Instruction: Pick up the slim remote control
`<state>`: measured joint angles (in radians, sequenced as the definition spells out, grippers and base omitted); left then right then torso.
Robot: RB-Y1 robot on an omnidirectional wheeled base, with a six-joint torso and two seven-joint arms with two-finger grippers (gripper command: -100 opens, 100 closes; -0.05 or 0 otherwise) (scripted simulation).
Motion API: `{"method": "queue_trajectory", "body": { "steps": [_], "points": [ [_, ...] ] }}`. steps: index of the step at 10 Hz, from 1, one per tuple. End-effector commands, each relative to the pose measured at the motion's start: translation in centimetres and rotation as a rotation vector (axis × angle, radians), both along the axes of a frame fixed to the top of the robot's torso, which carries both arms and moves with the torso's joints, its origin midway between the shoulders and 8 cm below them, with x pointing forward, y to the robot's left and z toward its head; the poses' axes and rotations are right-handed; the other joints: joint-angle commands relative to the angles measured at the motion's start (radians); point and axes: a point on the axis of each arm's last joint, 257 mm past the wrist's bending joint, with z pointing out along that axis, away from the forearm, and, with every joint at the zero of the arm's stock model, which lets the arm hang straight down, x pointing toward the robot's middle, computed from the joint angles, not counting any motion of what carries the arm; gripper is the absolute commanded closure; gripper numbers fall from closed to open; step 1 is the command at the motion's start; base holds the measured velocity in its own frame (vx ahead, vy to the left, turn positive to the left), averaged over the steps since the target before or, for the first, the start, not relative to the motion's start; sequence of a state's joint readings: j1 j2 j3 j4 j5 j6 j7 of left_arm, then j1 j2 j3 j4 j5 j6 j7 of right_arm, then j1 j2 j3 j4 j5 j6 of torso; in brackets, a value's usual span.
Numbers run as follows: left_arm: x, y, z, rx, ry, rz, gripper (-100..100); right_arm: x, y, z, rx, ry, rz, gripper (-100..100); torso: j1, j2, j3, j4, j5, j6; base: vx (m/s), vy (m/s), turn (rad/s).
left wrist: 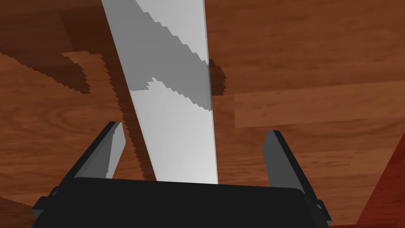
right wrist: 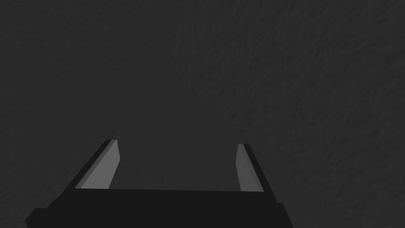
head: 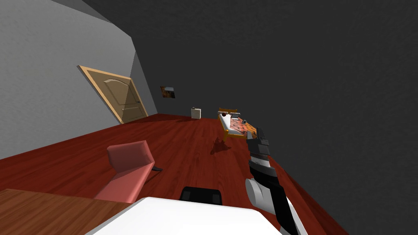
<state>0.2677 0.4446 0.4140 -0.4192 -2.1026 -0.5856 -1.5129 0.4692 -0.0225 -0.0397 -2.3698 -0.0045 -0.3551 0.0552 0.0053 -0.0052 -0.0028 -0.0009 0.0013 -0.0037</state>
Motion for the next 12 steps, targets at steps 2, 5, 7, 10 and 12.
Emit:
{"method": "queue_trajectory", "body": {
  "steps": [2, 5, 7, 10, 12],
  "points": [
    [-1.4, -0.6, -0.2, -0.011, 0.026, 0.004, -100, 0.0, 0.0, 0.0, 0.0, 0.0, 0.0, 0, -0.001, 0.0, 0.0, 0.0, 0.0, 0.0, 0.0, 0.0, 0.0],
    [-1.3, -1.7, -0.9, -0.009, 0.023, 0.007, -100, 0.0, 0.0, 0.0, 0.0, 0.0, 0.0, 0, -0.002, 0.0, 0.0, 0.0, -0.001, 0.0, -0.002, 0.012, -0.01],
    [-1.2, -2.5, -1.4, -0.008, 0.021, 0.009, -100, 0.0, 0.0, 0.0, 0.0, 0.0, 0.0, 0, 0.001, 0.0, 0.0, 0.0, 0.0, 0.0, -0.017, 0.05, -0.019],
    [-1.2, -3.1, -1.7, -0.008, 0.021, 0.009, 100, 0.0, 0.0, 0.0, 0.0, 0.0, 0.0, 0, 0.001, 0.001, 0.0, 0.0, 0.0, 0.0, -0.012, 0.038, -0.014],
    [-1.1, -3.1, -1.7, -0.008, 0.02, 0.012, 100, 0.0, 0.0, 0.0, 0.0, 0.0, 0.0, 0, -0.001, 0.0, 0.0, 0.0, 0.0, 0.001, 0.0, 0.0, 0.0]
  ]
}}
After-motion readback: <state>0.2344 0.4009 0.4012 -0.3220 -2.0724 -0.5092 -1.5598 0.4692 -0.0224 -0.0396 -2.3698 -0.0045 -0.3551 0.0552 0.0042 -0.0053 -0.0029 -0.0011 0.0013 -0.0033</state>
